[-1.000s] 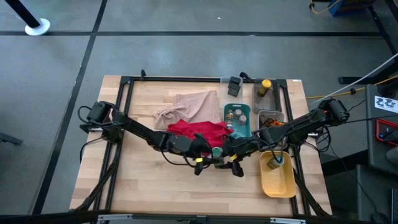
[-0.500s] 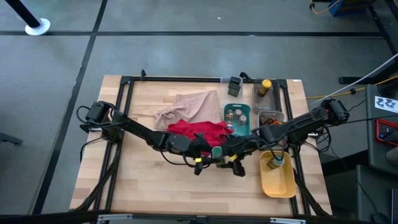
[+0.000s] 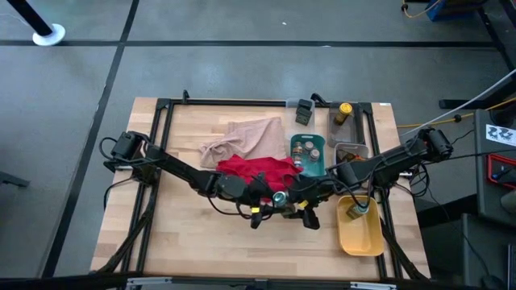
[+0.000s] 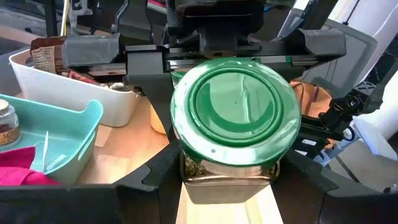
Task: Sort spices by type
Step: Put the dark green seasoning bottle into the light yellow bin
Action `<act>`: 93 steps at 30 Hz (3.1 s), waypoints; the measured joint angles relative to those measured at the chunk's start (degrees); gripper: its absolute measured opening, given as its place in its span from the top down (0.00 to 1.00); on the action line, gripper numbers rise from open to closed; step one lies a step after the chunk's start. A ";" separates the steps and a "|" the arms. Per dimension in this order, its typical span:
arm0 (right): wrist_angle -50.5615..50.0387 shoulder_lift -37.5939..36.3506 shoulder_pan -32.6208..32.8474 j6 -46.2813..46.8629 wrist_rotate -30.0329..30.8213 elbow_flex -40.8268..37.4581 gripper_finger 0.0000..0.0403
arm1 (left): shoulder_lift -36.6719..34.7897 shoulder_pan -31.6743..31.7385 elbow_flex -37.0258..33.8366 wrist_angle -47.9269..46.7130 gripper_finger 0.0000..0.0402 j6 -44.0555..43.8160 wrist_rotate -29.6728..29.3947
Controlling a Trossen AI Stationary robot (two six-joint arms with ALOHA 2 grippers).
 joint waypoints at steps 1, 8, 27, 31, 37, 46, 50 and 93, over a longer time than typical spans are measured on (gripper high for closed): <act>0.18 0.00 0.01 0.28 0.43 0.00 0.44 | 0.00 0.00 0.00 0.02 0.55 0.08 -0.12; 0.64 0.65 0.10 0.20 2.08 0.00 0.44 | 0.09 -0.07 -0.11 0.77 0.55 0.99 -0.97; 0.17 1.09 -0.07 1.38 -1.96 0.02 0.44 | 0.09 -0.86 -0.02 -3.19 0.55 1.86 -0.88; 0.29 1.44 -0.07 1.70 -2.05 0.02 0.44 | 0.09 -0.83 -0.02 -3.37 0.55 2.20 -0.77; 0.99 3.59 -0.07 3.62 -2.68 0.20 0.36 | 0.37 -0.92 -0.26 -5.07 0.55 3.46 0.11; 0.54 4.00 -0.95 3.08 -4.62 0.21 0.29 | 0.24 -0.88 -0.20 -11.49 0.55 3.01 -0.40; 0.26 4.00 -0.95 -0.71 -4.40 1.38 0.29 | 0.24 -0.86 -0.15 -16.74 0.55 1.09 1.01; 10.90 9.53 -1.58 -3.70 5.61 3.98 0.48 | 0.15 -1.39 -0.07 -16.85 0.55 -1.02 -0.68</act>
